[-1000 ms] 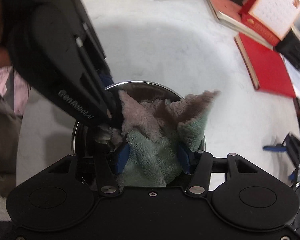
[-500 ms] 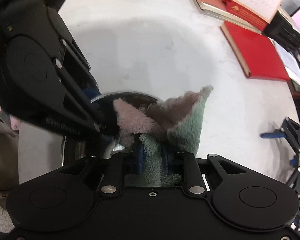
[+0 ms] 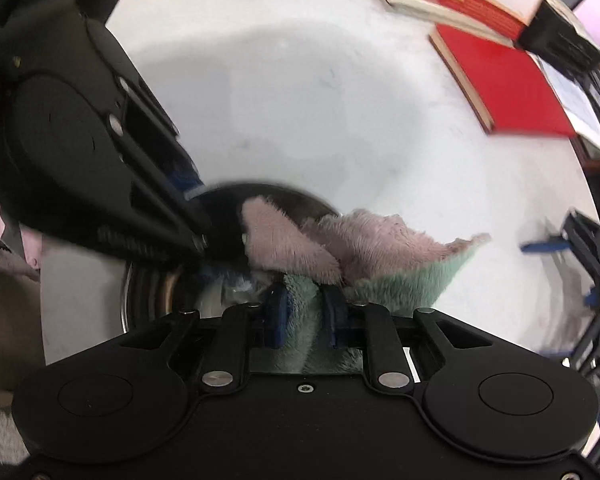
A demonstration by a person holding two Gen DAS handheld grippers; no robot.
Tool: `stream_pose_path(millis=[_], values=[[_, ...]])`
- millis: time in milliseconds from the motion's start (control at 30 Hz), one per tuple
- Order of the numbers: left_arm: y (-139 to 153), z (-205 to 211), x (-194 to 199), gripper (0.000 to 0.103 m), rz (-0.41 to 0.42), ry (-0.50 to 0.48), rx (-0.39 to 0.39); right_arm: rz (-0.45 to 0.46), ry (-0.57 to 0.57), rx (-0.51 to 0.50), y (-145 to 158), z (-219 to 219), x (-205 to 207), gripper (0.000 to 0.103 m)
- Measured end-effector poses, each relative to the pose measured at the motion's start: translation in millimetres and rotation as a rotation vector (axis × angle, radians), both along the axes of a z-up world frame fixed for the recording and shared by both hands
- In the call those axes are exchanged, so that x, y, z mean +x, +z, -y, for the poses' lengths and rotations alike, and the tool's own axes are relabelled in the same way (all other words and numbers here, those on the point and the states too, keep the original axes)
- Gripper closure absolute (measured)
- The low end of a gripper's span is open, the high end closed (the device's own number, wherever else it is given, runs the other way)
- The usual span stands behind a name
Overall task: Clean bowl
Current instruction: 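Rub the cloth around the bowl interior with the right gripper while the left holds the rim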
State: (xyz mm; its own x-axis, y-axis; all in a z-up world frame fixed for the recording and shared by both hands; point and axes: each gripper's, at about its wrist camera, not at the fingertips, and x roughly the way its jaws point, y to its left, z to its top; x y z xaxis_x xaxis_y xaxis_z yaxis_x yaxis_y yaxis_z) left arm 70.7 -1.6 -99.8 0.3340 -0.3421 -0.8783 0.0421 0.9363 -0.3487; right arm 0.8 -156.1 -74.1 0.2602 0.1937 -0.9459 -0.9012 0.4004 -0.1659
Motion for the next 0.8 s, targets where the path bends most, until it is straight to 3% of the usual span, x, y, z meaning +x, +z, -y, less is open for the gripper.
stream_pose_path(millis=[167, 333, 400, 633, 800], values=[[1, 3, 0, 0.091, 0.0, -0.009, 0.01, -0.076, 0.039, 0.04, -6, -4, -13, 0.084], [1, 3, 0, 0.091, -0.001, -0.011, 0.017, 0.031, 0.024, 0.052, -5, -9, 3, 0.086], [1, 3, 0, 0.091, 0.0, -0.007, 0.013, 0.028, -0.005, 0.038, -5, 1, 8, 0.086], [1, 5, -1, 0.091, -0.001, -0.011, 0.01, -0.071, 0.015, 0.04, -6, 14, -8, 0.083], [2, 3, -1, 0.091, 0.0, -0.01, 0.02, 0.017, 0.015, 0.066, -6, 7, 4, 0.083]])
